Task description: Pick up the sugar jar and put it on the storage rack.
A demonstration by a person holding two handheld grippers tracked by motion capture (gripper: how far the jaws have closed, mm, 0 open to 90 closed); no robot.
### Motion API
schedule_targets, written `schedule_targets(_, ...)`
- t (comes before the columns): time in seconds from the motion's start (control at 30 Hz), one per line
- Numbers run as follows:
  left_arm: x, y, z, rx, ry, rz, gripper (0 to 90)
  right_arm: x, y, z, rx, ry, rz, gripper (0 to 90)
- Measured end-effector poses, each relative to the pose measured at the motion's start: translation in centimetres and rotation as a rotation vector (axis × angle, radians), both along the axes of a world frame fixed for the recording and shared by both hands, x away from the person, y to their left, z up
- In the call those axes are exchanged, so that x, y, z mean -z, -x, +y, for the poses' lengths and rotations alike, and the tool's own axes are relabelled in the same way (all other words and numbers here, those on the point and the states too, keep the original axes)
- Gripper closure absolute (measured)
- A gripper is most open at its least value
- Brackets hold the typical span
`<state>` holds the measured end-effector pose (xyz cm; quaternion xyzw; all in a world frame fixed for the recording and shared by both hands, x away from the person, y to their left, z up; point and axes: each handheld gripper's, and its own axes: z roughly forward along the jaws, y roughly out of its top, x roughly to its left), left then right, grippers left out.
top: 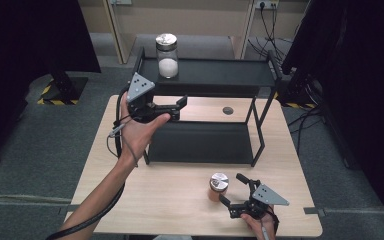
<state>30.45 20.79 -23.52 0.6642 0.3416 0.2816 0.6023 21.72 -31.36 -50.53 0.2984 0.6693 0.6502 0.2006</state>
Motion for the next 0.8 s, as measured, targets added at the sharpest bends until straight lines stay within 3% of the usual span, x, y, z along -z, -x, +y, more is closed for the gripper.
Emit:
schedule_targets(0.5, 5.1, 2.7, 0.0, 0.100, -0.001, -0.037, 0.2, 0.0, 0.0, 0.0, 0.001, -0.006, 0.004, 0.4)
schedule_targets(0.8, 8.4, 3.1, -0.2, 0.160, 0.009, -0.010, 0.1, 0.1, 0.0, 0.0, 0.001, -0.005, 0.000, 0.4)
